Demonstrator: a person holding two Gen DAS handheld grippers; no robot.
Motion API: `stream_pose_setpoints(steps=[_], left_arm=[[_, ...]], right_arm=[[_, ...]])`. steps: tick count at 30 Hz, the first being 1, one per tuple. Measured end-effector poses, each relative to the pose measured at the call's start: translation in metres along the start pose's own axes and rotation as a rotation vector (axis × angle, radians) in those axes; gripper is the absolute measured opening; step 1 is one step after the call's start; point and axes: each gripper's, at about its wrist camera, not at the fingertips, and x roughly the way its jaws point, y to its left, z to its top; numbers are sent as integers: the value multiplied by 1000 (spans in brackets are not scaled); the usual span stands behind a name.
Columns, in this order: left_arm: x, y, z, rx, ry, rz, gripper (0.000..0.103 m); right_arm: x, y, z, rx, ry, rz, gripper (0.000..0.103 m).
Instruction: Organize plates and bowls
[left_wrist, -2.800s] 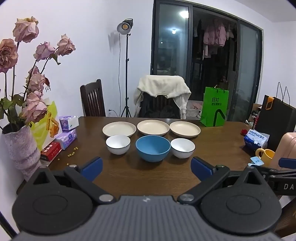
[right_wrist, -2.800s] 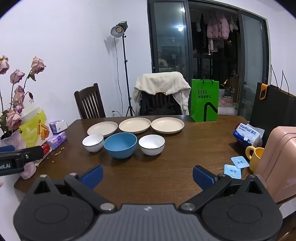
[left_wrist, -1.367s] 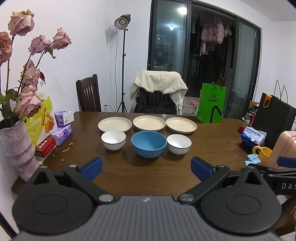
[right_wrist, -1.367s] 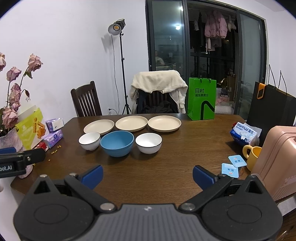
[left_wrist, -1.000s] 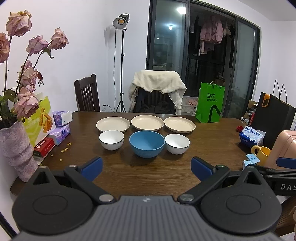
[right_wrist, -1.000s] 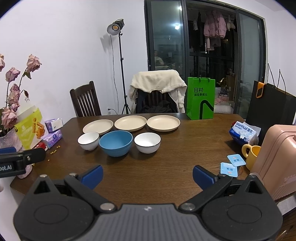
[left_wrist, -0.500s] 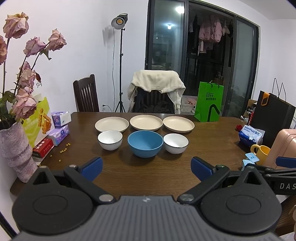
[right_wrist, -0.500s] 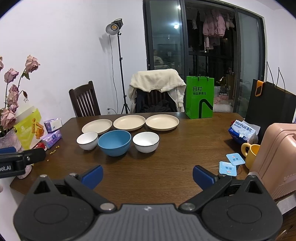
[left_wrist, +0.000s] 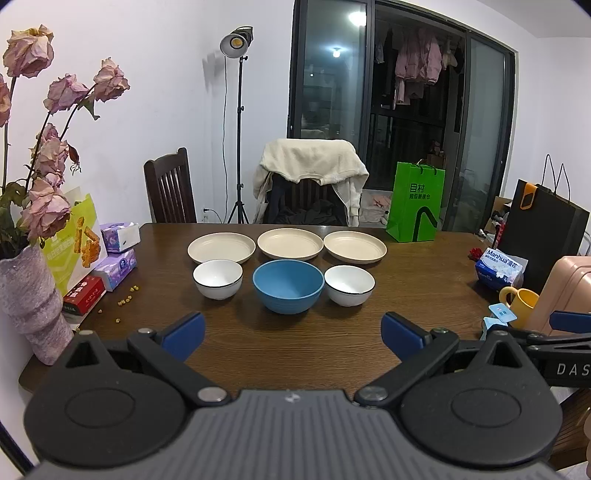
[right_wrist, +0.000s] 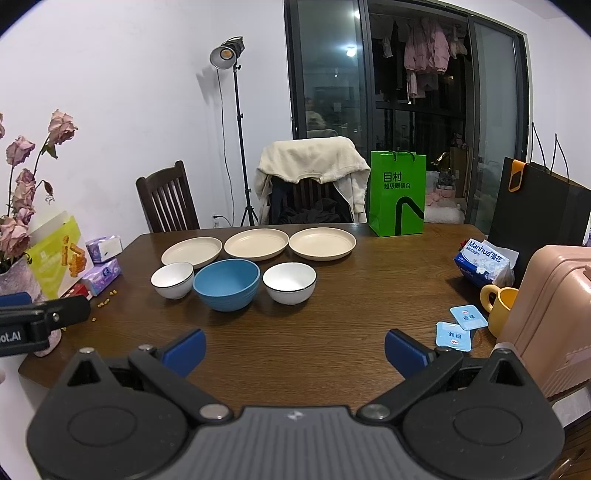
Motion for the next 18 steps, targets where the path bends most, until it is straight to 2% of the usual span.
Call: stream_pose_setpoints(steps=[18], left_arm=[[1,0,-1,0,3,4,103]], right_arm=[[2,-3,0,2,9,0,103]])
